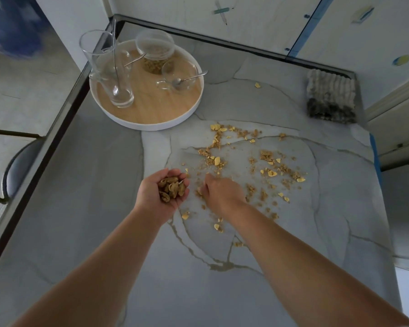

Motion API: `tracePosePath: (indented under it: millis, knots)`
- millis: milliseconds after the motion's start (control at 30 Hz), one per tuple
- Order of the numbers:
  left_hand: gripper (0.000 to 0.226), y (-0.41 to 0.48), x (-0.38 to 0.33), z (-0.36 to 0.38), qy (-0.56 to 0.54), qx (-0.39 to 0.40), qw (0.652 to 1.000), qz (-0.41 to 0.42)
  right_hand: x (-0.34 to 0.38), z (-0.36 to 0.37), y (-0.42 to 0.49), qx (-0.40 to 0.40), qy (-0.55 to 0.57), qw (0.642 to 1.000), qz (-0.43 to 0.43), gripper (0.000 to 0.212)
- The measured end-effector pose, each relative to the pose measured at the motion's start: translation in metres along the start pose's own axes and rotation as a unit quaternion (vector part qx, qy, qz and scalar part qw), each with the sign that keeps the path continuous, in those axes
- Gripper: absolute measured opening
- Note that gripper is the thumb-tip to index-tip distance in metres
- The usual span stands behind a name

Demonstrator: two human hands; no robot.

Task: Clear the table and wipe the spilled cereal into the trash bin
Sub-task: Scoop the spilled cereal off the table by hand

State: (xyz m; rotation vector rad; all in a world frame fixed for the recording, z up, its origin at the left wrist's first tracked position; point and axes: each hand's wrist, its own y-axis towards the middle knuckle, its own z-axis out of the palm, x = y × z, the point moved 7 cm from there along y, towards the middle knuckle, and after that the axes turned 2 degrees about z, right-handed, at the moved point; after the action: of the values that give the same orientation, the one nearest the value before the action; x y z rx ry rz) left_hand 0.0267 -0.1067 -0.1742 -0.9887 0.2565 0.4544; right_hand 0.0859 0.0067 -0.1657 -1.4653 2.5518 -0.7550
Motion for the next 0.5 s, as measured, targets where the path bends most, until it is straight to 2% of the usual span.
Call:
tracePosePath:
  millis: [200,267,300,333,367,433,500]
  knots:
    - [0.029,0.012,-0.007,0.012,0.02,0.019,1.0,-0.013,0.013,-0.003,0.0,-0.007,0.017,0.998,-0.062,0.027]
    - [0.029,0.014,-0.008,0.013,0.025,0.014,0.999,-0.015,0.007,-0.002,0.001,-0.009,0.102,0.994,-0.023,0.024]
    - [0.029,0.015,-0.008,0.013,0.026,0.012,0.999,-0.016,-0.001,-0.002,0.002,-0.012,0.192,0.981,0.023,0.022]
    - [0.029,0.015,-0.009,0.014,0.028,0.011,0.999,-0.016,-0.01,-0.001,0.002,-0.014,0.304,0.95,0.077,0.02]
    - [0.029,0.016,-0.01,0.015,0.029,0.011,0.999,-0.017,-0.022,0.001,0.001,-0.014,0.423,0.896,0.132,0.018]
    - [0.03,0.017,-0.009,0.016,0.028,0.014,0.999,-0.02,-0.037,0.009,-0.003,0.008,0.633,0.752,0.182,0.024]
    - [0.032,0.017,-0.005,0.018,0.028,0.019,0.999,-0.026,-0.042,0.01,-0.007,0.031,0.778,0.605,0.165,0.029]
